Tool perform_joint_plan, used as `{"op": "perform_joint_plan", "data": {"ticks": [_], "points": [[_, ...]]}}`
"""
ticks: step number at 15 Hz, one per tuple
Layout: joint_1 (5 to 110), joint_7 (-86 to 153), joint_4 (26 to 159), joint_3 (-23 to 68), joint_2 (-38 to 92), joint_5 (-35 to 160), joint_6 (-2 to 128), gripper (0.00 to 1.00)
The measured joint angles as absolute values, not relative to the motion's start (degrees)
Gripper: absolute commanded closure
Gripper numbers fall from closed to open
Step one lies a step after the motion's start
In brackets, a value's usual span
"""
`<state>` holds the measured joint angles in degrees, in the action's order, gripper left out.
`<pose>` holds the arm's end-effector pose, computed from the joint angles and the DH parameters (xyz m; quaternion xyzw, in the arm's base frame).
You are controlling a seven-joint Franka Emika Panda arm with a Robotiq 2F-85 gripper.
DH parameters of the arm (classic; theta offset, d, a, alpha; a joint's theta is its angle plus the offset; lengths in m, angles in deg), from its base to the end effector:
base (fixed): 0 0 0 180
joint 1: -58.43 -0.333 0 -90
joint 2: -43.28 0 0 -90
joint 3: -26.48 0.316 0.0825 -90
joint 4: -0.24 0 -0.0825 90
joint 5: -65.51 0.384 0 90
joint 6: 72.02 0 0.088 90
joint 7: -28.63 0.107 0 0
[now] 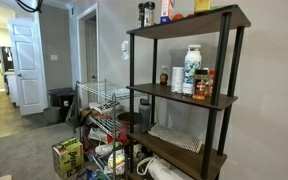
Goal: Move one glass jar to the second shelf from the top.
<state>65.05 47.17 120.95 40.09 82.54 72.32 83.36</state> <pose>0.3597 0.0934 0.8134 -0.7989 0.0860 -0.5853 0.1085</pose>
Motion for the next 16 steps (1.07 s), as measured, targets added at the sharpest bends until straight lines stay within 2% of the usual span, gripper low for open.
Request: {"op": "perform_joint_plan", "data": {"ticks": [12,16], "points": [[66.72,48.2,104.25,46.87,66.94,59.14,83.6,0.0],[64.22,48.21,101.38,47.07,64.08,59.05,82.99,0.0]]}}
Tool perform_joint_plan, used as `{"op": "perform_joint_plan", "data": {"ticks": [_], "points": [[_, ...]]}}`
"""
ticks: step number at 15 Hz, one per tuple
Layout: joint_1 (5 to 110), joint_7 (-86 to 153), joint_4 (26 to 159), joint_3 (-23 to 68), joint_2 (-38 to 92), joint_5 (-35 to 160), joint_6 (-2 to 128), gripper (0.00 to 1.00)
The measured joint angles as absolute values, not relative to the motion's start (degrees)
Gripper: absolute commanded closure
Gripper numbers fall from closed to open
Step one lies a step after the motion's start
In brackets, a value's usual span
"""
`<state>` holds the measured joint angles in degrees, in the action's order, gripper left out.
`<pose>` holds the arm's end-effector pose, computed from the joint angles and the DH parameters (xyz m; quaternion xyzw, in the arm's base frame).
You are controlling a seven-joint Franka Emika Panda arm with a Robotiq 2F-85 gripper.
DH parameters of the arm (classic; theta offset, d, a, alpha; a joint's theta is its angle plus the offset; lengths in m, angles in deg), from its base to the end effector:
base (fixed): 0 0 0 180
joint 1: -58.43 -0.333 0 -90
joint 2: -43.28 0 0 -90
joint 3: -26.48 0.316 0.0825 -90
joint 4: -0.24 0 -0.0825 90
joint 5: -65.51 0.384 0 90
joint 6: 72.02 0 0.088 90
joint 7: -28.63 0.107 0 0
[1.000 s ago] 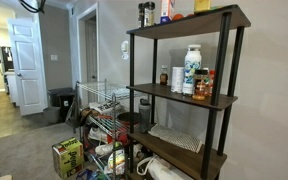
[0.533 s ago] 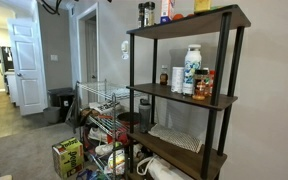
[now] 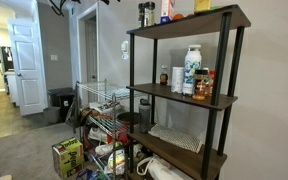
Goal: Move one glass jar to the second shelf from the top.
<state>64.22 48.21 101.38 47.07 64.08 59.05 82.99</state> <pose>0.4382 0.1761 0.8454 -0.7979 -0.0221 -0.5979 0.0740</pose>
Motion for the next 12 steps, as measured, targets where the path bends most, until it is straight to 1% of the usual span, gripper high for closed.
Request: {"op": "perform_joint_plan", "data": {"ticks": [9,12], "points": [[64.1,48.21,101.1,46.88,63.8,59.05,83.02,0.0],[64.31,48.29,100.0,47.08,62.37,55.99,83.35,0.0]]}}
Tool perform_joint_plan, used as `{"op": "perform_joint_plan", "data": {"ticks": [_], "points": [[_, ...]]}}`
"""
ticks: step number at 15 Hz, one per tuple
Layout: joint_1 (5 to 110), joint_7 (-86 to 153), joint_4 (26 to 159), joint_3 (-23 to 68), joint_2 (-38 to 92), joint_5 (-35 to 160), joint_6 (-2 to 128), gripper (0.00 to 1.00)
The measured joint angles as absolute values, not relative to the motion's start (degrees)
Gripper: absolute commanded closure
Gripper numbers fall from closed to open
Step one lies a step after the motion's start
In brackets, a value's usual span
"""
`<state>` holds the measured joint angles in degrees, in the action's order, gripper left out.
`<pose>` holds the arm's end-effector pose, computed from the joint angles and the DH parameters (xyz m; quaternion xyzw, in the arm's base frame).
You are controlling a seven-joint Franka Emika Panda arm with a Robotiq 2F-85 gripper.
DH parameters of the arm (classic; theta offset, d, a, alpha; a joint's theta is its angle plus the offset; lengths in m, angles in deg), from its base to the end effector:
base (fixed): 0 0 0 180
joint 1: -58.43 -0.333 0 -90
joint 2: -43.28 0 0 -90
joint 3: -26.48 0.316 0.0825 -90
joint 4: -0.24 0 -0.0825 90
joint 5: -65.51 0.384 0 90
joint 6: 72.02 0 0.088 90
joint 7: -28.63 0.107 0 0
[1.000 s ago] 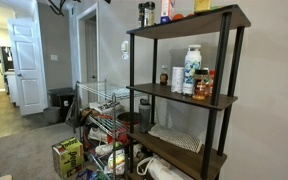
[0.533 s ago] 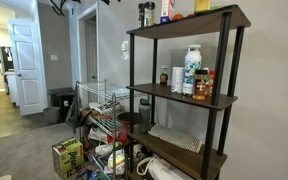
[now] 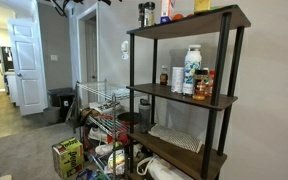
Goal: Move one glass jar to the second shelf from the top.
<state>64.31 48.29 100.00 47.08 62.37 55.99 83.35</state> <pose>0.4481 0.1761 0.8449 -0.7954 -0.0326 -0.6025 0.0564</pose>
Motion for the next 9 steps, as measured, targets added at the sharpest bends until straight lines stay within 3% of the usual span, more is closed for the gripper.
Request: {"op": "perform_joint_plan", "data": {"ticks": [9], "points": [[66.4,49.74,85.4,52.16,47.21,48.32,83.35,0.0]]}}
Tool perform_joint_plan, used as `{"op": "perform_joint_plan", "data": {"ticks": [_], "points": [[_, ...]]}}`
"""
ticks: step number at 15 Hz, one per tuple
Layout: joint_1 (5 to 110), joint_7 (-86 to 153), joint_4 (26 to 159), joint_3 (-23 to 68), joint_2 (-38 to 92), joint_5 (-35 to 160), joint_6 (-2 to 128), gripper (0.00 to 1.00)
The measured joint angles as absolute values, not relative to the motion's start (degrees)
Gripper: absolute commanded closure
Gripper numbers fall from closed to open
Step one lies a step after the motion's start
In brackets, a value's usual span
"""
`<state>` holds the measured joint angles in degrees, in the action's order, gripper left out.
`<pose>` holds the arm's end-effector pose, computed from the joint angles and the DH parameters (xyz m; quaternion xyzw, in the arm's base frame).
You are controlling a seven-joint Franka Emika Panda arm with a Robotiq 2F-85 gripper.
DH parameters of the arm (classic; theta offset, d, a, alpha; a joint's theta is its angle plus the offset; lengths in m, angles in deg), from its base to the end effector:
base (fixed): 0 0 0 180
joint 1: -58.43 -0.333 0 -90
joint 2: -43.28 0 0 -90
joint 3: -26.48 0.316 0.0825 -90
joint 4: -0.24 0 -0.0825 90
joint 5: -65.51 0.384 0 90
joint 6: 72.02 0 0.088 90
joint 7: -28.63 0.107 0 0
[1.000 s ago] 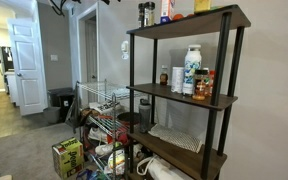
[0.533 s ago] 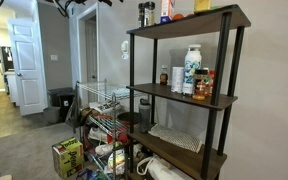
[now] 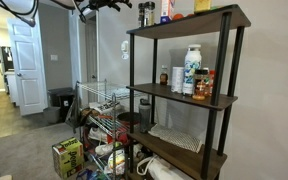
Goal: Move one glass jar to the second shelf from the top.
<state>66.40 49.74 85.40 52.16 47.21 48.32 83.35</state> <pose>0.5242 0.1938 0.8435 -0.7910 -0.0563 -0.6061 0.0616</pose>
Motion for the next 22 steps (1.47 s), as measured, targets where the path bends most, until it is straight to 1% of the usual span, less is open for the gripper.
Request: {"op": "perform_joint_plan", "data": {"ticks": [13,22], "points": [[65.45,55.61,71.98,51.68,36.09,40.38,80.86,0.0],[63.32,57.29,68.34,51.27,32.96,37.97,76.8,0.0]]}}
